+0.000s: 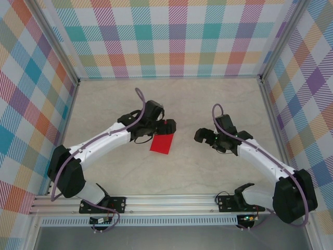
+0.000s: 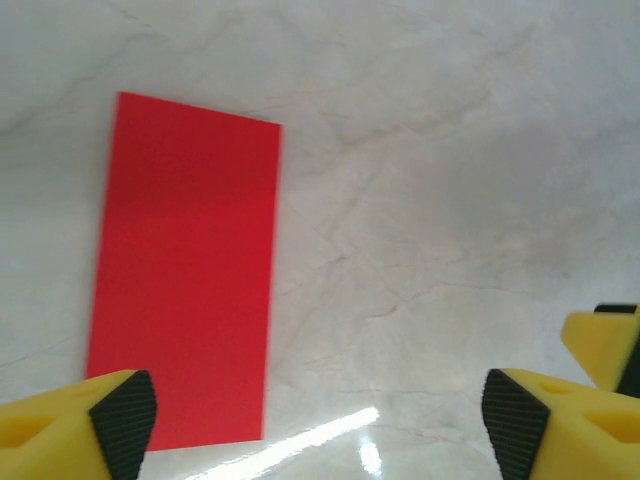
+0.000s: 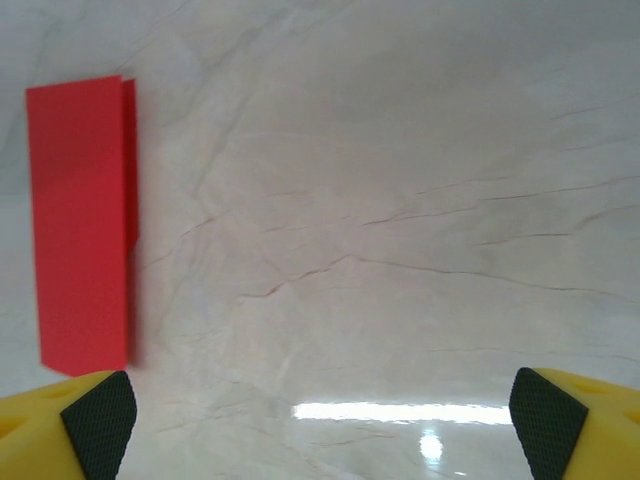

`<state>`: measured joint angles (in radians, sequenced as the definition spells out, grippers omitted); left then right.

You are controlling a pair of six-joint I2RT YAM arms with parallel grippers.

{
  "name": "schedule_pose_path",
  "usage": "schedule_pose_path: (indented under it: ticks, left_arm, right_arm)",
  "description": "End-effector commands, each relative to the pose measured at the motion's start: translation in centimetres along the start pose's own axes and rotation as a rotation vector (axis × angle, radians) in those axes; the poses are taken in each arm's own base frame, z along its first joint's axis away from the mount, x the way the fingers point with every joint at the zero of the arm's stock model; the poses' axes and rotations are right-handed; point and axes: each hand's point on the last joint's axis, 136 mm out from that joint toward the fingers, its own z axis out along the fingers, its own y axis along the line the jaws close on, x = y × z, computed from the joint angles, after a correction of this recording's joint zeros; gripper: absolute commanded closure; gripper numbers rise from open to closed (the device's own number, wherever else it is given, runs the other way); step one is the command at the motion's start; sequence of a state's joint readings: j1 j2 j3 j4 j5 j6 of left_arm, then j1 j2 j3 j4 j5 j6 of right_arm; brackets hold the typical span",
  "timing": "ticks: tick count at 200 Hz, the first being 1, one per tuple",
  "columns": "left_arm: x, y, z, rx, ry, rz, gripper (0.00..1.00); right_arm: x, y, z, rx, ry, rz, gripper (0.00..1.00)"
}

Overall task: Fold a paper plane with a square sheet of paper (pick it up from the middle)
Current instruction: Turn over the paper at the center of the table, then move the paper to the center of the table.

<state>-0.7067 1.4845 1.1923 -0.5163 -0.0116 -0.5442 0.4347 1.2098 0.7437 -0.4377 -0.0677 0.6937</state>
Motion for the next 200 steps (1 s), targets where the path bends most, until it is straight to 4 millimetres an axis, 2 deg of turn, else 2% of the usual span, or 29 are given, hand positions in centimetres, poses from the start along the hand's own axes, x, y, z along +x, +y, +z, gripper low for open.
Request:
schedule_pose_path:
  ticks: [1, 28, 48, 78, 98, 140, 171, 200]
  left_arm:
    - [0.2, 4.1, -0.3, -0.066, -0.023, -0.107, 0.07]
    - [1.7, 10.7, 0.0, -0.195, -0.024, -0.272, 0.02]
    - [3.4, 14.7, 0.1, -0.263, -0.031, -0.383, 0.01]
    - [5.2, 17.8, -0.2, -0.316, -0.04, -0.456, 0.0]
    - [5.8, 18.6, -0.4, -0.337, -0.032, -0.466, 0.0]
    - [5.9, 18.8, -0.6, -0.332, -0.042, -0.47, 0.0]
    - [5.7, 18.8, -0.8, -0.328, -0.053, -0.472, 0.0]
    - [5.7, 18.5, -0.8, -0.312, -0.048, -0.467, 0.0]
  right_arm:
    - [-0.7, 6.4, 0.5, -0.231, 0.055, -0.065, 0.04]
    - [0.4, 10.6, 4.0, -0.236, 0.137, -0.134, 0.07]
    - [1.0, 13.5, 6.7, -0.239, 0.19, -0.164, 0.1]
    - [1.2, 17.3, 10.5, -0.254, 0.235, -0.184, 0.12]
    - [1.2, 18.7, 12.6, -0.245, 0.26, -0.199, 0.12]
    - [2.2, 19.4, 16.3, -0.188, 0.327, -0.246, 0.15]
    - [3.3, 18.1, 18.0, -0.128, 0.374, -0.288, 0.15]
    - [5.0, 16.0, 17.8, -0.096, 0.439, -0.363, 0.15]
